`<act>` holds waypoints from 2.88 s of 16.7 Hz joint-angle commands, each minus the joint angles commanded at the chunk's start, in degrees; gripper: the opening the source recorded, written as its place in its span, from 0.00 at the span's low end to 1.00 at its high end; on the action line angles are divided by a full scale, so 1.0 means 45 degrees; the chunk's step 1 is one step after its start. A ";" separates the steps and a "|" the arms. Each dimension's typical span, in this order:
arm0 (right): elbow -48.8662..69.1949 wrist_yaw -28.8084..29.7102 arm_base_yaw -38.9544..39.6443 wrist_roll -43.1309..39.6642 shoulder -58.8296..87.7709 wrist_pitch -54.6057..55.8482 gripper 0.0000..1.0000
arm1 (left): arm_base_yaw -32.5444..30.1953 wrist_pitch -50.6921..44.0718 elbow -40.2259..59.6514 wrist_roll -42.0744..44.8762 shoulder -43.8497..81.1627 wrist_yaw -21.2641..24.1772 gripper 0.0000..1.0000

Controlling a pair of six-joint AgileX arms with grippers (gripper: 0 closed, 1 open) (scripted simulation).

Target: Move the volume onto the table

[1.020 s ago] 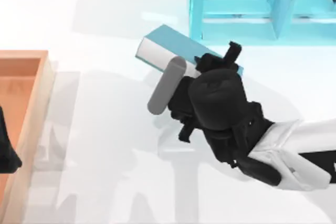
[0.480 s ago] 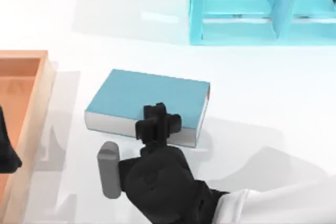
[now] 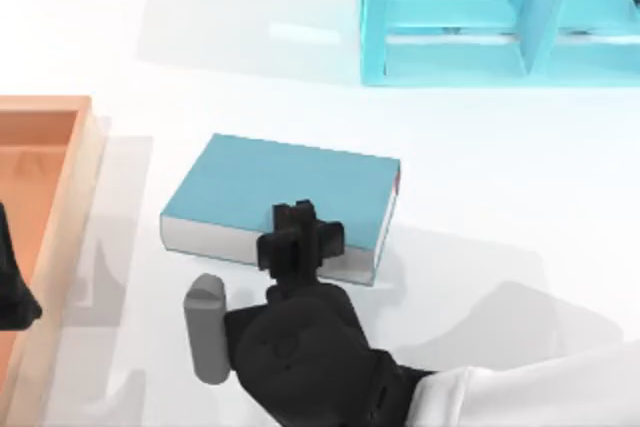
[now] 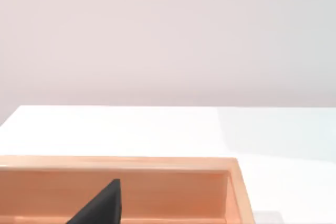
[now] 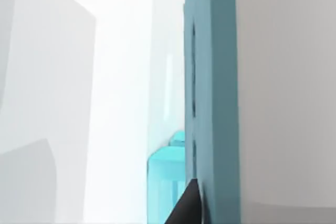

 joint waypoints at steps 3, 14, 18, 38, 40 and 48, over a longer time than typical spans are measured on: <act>-0.0022 -0.0021 -0.0050 0.0051 0.0107 0.0026 0.00 | 0.0000 0.0000 0.0000 0.0000 0.0000 0.0000 1.00; -0.0380 -0.0010 -0.0048 0.0056 0.1339 0.1607 0.00 | 0.0000 0.0000 0.0000 0.0000 0.0000 0.0000 1.00; -0.0380 -0.0010 -0.0048 0.0056 0.1339 0.1607 0.30 | 0.0000 0.0000 0.0000 0.0000 0.0000 0.0000 1.00; -0.0383 0.0091 0.0134 0.0240 0.1333 0.1424 1.00 | 0.0000 0.0000 0.0000 0.0000 0.0000 0.0000 1.00; -0.0344 0.0456 0.0796 0.0937 0.1279 0.0705 1.00 | 0.0000 0.0000 0.0000 0.0000 0.0000 0.0000 1.00; 0.0040 0.2834 0.4989 0.6206 0.0603 -0.5178 1.00 | 0.0000 0.0000 0.0000 0.0000 0.0000 0.0000 1.00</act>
